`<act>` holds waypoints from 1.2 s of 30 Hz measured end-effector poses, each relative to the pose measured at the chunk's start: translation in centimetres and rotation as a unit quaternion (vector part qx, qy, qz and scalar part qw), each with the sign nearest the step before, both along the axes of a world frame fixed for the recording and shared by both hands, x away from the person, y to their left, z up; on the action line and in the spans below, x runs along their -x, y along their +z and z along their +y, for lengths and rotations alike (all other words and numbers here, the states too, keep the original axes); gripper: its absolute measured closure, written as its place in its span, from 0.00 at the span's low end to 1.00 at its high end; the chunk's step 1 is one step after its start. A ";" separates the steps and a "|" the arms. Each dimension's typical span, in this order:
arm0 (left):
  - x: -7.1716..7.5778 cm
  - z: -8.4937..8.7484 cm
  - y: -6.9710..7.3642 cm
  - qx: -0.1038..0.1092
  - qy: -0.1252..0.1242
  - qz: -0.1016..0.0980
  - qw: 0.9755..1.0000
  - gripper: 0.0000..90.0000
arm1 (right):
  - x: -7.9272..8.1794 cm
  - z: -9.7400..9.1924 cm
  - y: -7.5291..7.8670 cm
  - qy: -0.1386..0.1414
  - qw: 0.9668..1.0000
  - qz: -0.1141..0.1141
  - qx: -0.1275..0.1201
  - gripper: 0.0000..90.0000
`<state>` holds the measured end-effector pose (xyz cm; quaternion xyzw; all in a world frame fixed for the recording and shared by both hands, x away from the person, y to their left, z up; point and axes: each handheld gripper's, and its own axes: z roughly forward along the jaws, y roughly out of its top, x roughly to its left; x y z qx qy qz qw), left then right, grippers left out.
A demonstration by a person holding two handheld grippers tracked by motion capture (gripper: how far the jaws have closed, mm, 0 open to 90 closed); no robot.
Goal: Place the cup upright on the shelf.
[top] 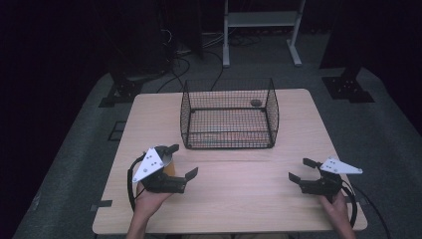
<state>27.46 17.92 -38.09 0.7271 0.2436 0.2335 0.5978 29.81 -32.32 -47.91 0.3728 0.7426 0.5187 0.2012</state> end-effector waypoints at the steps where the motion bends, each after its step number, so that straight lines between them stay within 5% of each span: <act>1: 0.0 0.2 0.1 -0.001 0.001 -0.001 1.000 0.07 | 0.0 0.0 0.0 0.000 1.000 0.000 0.000 0.14; 24: -1.1 4.3 -0.6 -0.033 0.071 0.015 0.997 0.02 | 0.0 0.0 0.0 -0.002 1.000 0.001 0.000 0.14; 36: -1.6 6.1 -1.5 -0.025 0.093 0.028 0.995 0.00 | 0.0 0.0 0.0 -0.002 1.000 0.001 0.001 0.14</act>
